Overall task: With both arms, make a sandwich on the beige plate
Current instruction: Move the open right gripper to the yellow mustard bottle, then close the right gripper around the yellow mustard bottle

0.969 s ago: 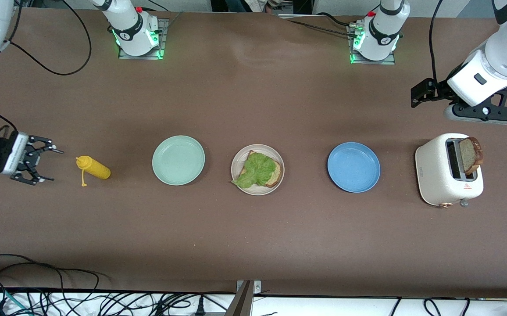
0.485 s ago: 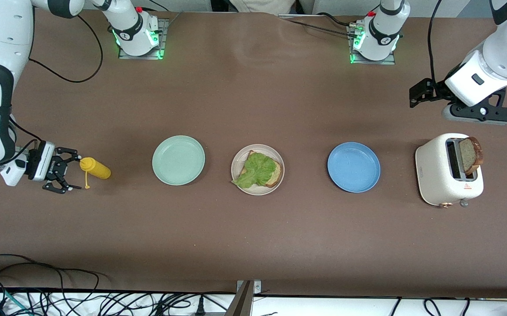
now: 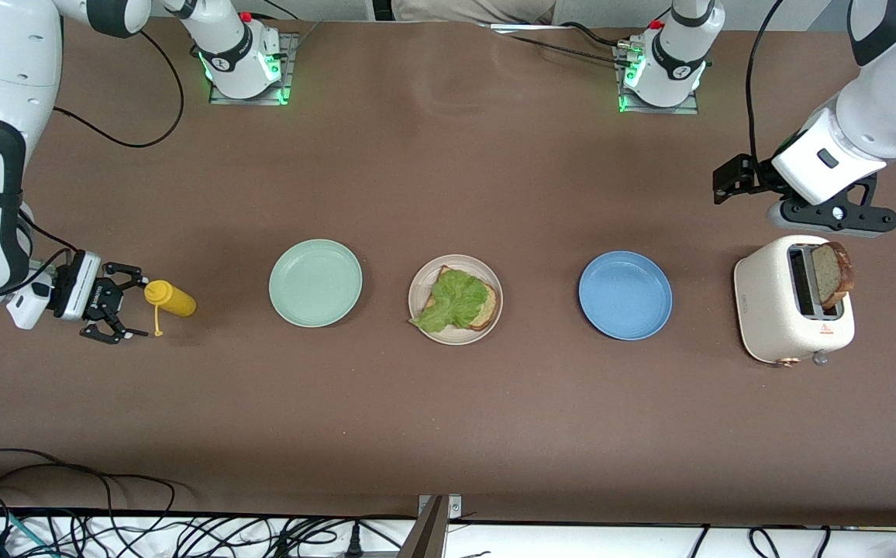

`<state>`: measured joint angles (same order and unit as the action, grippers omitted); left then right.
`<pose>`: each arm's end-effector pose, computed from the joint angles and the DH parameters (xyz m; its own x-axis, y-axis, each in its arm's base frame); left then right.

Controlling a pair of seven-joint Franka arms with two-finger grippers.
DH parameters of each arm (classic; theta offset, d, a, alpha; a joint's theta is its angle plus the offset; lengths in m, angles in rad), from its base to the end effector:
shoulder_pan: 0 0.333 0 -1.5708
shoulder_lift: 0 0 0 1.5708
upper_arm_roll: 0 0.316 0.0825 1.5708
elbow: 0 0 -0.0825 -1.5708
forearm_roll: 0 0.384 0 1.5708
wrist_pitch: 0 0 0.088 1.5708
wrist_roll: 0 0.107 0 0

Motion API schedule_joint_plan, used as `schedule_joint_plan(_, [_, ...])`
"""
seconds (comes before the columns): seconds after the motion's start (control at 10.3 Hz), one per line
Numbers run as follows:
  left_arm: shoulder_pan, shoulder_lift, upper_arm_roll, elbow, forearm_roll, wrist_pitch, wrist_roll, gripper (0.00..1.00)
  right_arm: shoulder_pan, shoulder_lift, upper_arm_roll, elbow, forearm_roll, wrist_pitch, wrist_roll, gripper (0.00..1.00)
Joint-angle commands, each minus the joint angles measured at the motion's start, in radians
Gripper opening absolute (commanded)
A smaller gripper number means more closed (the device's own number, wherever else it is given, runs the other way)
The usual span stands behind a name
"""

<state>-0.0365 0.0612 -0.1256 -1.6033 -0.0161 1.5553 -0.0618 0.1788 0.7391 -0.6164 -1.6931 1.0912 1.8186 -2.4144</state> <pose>0.5600 -0.0913 0.5739 0.9889 -0.1000 -0.1098 -0.0988 -0.9950 0.0169 0.6225 -0.1677 0.2075 0.0626 0.7865 0.6144 0.9966 -0.0827 0.0043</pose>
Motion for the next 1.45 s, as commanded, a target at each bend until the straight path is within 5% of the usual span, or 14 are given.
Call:
schedule_joint_plan(0.0, [-0.005, 0.006, 0.0, 0.016, -0.007, 0.003, 0.0, 1.0, -0.03, 0.02, 0.007, 0.013, 0.026, -0.038, -0.026, 1.0])
schedule_joint_plan(0.97, [-0.002, 0.008, 0.001, 0.016, -0.007, 0.006, 0.005, 1.0, -0.052, 0.003, 0.009, -0.08, 0.033, -0.117, -0.144, 1.0])
schedule_joint_plan(1.36, [-0.002, 0.014, 0.003, 0.016, -0.008, 0.006, 0.008, 1.0, -0.042, 0.009, 0.043, -0.074, 0.101, -0.107, -0.161, 1.0])
